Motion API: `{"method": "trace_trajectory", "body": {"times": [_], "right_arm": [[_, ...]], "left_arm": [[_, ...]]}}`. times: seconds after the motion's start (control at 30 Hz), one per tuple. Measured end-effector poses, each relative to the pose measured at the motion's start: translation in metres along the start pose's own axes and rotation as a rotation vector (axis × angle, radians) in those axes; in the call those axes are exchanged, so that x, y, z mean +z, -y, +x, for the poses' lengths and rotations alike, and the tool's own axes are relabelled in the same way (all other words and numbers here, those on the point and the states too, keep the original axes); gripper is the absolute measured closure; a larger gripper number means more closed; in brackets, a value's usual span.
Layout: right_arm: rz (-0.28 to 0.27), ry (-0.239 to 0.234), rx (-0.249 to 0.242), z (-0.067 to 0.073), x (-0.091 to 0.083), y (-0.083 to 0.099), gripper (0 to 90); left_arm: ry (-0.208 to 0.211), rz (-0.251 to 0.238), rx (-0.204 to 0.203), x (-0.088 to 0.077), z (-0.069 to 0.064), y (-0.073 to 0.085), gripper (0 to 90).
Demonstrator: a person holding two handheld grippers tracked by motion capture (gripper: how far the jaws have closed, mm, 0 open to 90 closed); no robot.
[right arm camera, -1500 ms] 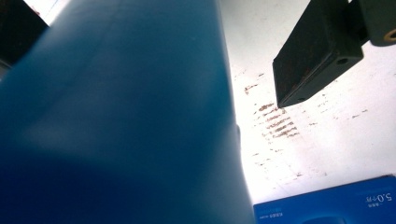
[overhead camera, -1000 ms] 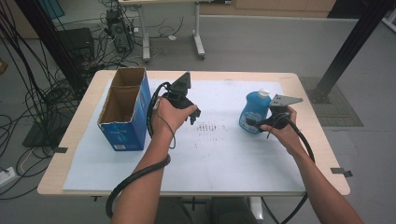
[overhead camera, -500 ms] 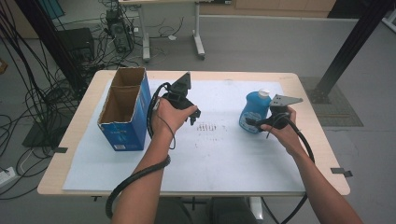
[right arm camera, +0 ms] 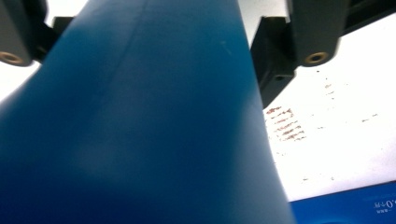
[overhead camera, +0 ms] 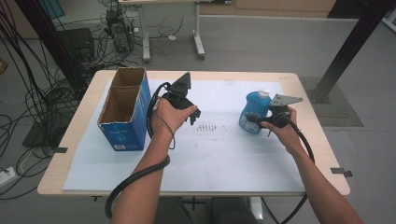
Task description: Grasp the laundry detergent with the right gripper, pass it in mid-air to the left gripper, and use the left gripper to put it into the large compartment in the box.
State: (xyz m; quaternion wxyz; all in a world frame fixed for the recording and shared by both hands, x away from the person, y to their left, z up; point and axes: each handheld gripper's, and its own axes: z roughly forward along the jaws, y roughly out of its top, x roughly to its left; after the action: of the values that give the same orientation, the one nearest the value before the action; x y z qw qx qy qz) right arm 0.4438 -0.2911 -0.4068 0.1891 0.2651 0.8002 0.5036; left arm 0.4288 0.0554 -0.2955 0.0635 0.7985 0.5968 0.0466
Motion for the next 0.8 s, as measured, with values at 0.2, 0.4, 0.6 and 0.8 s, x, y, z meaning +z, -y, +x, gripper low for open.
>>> {"method": "trace_trajectory", "body": {"times": [0.2,0.4,0.6,0.8], "right_arm": [[0.002,-0.018,-0.01,0.0,0.0013,0.0004,40.0],[0.0,-0.027,-0.002,-0.0017,0.001,0.0011,41.6],[0.0,-0.032,0.002,-0.0023,0.0009,0.0011,42.1],[-0.002,-0.031,0.004,-0.0025,0.0009,0.0012,42.3]], "left_arm": [[0.0,0.002,0.0,0.0,0.0007,-0.0002,6.4],[0.0,0.002,-0.003,0.0002,0.0014,-0.0005,6.4],[-0.002,-0.002,-0.005,0.0007,0.0016,-0.0002,6.4],[-0.003,0.002,-0.005,-0.0001,0.0017,-0.0004,6.4]]}}
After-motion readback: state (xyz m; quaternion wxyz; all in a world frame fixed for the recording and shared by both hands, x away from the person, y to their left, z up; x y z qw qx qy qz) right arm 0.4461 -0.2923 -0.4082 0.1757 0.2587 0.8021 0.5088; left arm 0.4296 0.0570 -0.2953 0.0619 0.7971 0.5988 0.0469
